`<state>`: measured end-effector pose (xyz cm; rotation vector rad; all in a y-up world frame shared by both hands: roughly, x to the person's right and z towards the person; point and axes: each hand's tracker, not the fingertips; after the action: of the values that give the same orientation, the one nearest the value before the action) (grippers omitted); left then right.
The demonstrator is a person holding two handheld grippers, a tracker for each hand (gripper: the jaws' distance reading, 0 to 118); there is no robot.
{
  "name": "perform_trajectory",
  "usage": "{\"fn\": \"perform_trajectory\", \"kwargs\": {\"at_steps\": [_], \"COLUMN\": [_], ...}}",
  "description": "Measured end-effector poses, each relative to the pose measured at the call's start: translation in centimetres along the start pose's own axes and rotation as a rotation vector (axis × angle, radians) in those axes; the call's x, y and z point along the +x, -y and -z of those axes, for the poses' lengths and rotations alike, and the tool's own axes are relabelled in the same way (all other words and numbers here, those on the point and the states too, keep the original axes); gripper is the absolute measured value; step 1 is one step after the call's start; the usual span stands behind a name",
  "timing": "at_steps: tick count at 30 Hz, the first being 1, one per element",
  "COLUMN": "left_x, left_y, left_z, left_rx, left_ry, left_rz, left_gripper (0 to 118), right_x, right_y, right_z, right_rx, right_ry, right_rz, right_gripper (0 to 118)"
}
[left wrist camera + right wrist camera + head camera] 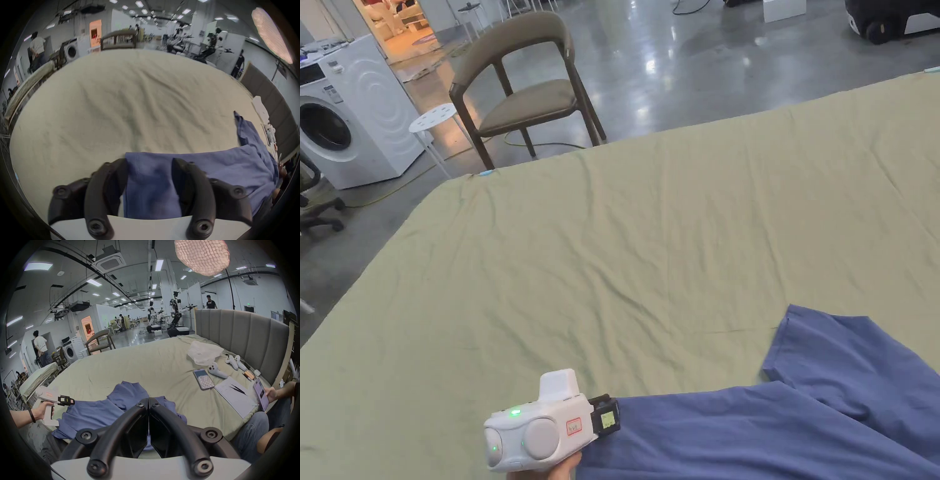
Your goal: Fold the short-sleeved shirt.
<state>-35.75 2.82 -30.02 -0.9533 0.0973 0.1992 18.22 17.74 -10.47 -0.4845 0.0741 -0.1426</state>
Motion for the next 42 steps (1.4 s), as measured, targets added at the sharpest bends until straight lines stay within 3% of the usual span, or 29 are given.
{"fn": "perform_trajectory", "kwargs": {"at_steps": [1,4,10,11,12,13,14,16,23,26,30,32,33,35,37,39,42], "left_x": [0.1,1.4,3.2,3.2,3.1,3.1,3.1,3.1,2.9,2.8,3.1,3.4,3.6,3.7,3.2,1.4,0.0], "left_y": [0.0,0.3,0.3,0.1,-0.1,-0.3,-0.4,-0.6,-0.7,-0.6,-0.6,-0.3,-0.2,-0.1,-0.3,-0.9,-1.6], "left_z": [0.4,0.3,1.5,1.6,1.7,1.8,1.7,1.7,1.3,0.9,0.5,0.4,0.3,0.1,-0.6,-2.4,-8.9], "left_rx": [0.000,0.000,-0.059,-0.074,-0.082,-0.091,-0.099,-0.109,-0.118,-0.112,-0.112,-0.108,-0.104,-0.096,-0.087,-0.026,0.129], "left_ry": [0.005,0.009,-0.048,-0.046,-0.045,-0.043,-0.042,-0.043,-0.029,-0.015,-0.008,-0.014,-0.018,-0.021,0.001,0.055,0.153], "left_rz": [0.015,0.110,0.199,0.202,0.202,0.197,0.191,0.187,0.177,0.158,0.145,0.142,0.146,0.155,0.136,0.060,-0.003], "left_gripper": [27,5,0,0,0,0,1,1,1,1,1,1,1,1,0,0,0], "right_x": [0.2,0.7,0.9,0.9,1.2,1.5,1.7,3.0,5.6,5.4,4.7,3.7,3.4,3.2,3.6,4.2,5.1], "right_y": [0.1,0.7,-0.7,-1.6,-2.2,-2.9,-3.4,-3.6,-1.1,0.9,1.3,1.2,1.3,1.5,0.8,-0.7,-4.4], "right_z": [-0.1,0.3,3.4,4.7,6.2,8.3,10.5,15.0,28.0,29.6,29.6,29.1,29.1,29.2,28.4,26.1,21.3], "right_rx": [-0.010,-0.042,-0.044,-0.048,-0.077,-0.141,-0.162,-0.222,-0.577,-0.633,-0.603,-0.584,-0.586,-0.589,-0.576,-0.493,-0.347], "right_ry": [0.011,0.041,-0.004,-0.013,-0.036,-0.054,-0.059,-0.039,0.011,-0.016,0.011,0.022,0.018,0.019,0.009,-0.002,-0.017], "right_rz": [-0.004,-0.023,-0.031,-0.044,-0.066,-0.090,-0.099,-0.074,-0.031,-0.073,-0.133,-0.205,-0.241,-0.252,-0.207,-0.125,-0.107], "right_gripper": [0,0,0,6,24,24,32,60,58,57,49,15,5,5,4,4,4]}}
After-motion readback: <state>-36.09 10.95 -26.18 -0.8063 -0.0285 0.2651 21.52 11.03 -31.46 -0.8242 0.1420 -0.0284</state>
